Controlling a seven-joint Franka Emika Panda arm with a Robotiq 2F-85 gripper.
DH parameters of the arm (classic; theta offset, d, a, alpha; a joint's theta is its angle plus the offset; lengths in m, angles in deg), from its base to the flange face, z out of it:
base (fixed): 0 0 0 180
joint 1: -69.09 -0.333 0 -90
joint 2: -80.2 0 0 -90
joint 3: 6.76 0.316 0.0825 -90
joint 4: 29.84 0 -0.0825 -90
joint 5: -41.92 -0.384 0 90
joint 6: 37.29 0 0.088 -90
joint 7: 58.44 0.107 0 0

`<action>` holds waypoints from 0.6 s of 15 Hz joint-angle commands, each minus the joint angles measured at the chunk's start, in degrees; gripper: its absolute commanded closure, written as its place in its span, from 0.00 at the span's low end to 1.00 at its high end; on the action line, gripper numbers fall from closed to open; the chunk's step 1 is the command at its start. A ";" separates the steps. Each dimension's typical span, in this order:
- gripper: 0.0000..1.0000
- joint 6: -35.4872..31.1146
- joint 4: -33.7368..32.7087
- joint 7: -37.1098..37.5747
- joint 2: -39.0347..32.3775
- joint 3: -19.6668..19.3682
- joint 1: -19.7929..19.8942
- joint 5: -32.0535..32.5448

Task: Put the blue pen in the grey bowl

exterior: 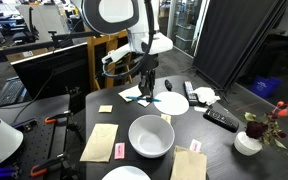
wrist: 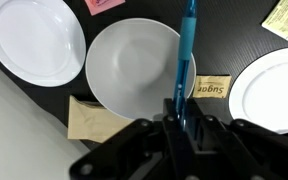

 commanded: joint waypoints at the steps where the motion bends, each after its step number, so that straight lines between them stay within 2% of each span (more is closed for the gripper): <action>1: 0.96 -2.92 -0.02 -2.90 -2.87 0.06 1.72 -2.29; 9: 0.96 -9.71 -1.10 -3.18 -10.02 -2.08 1.92 -4.45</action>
